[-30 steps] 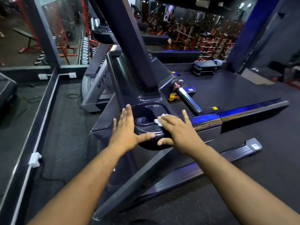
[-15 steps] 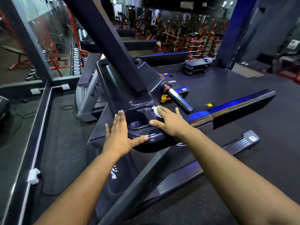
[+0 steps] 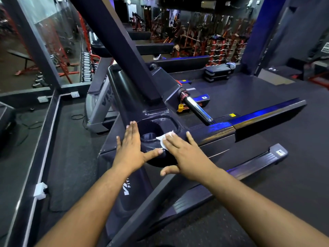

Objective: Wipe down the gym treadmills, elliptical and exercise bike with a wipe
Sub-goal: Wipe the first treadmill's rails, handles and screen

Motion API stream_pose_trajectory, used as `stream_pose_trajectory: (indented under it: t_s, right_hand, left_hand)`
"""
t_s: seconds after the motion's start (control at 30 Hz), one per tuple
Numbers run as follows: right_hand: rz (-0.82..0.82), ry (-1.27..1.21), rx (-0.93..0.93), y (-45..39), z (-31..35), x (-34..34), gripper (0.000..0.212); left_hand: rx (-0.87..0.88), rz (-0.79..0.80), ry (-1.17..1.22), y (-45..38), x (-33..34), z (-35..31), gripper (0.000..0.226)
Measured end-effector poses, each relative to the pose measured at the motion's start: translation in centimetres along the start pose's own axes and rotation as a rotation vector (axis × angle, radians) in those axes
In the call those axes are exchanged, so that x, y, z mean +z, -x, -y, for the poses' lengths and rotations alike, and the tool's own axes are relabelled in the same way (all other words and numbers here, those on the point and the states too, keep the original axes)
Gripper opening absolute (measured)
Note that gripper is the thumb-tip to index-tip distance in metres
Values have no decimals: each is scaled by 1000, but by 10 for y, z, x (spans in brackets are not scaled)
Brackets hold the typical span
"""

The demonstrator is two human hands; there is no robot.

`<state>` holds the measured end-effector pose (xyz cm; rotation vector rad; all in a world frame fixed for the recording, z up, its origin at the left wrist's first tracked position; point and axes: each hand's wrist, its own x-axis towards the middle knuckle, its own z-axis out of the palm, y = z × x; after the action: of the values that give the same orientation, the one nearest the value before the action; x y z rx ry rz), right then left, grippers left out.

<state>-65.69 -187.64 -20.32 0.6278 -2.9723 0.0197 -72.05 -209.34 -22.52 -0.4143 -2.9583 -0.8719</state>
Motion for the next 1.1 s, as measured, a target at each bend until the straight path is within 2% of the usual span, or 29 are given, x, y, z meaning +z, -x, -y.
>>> stream_pose_trajectory:
  t_s: [0.07, 0.2, 0.33, 0.4, 0.5, 0.6, 0.67, 0.73, 0.83, 0.93, 1.03, 1.1]
  right_hand:
    - [-38, 42, 18, 3, -14, -1, 125]
    - [-101, -33, 297, 14, -22, 11, 122]
    - [-194, 37, 77, 27, 19, 40, 117]
    - [-220, 104, 42, 34, 15, 47, 113]
    - [-229, 126, 211, 44, -19, 53, 111]
    - [-195, 24, 426, 49, -41, 58, 115]
    - [-207, 5, 380, 46, -27, 58, 117]
    - [-242, 36, 223, 44, -5, 61, 115]
    - [-284, 92, 111, 49, 2, 70, 111]
    - [-291, 92, 318, 55, -33, 79, 111]
    - [-239, -47, 573, 60, -57, 79, 118]
    - [-236, -60, 525, 56, -43, 79, 121]
  left_hand:
    - [-4, 0, 16, 1, 0, -1, 149]
    - [-8, -6, 24, 1, 0, -2, 147]
    - [8, -22, -1, 0, 2, 1, 145]
    - [16, -38, -7, 2, 3, 0, 142]
    - [17, -50, -9, 5, 2, -3, 141]
    - [52, -114, -58, 7, 3, -5, 135]
    - [139, -185, -122, 9, 7, -7, 124]
    - [260, -243, -189, 10, 11, -13, 109]
    - [395, -262, -308, 11, 19, -27, 90]
    - [473, -245, -426, 14, 27, -38, 82]
    - [500, -214, -535, 14, 36, -41, 83]
    - [501, -232, -552, 12, 39, -40, 85]
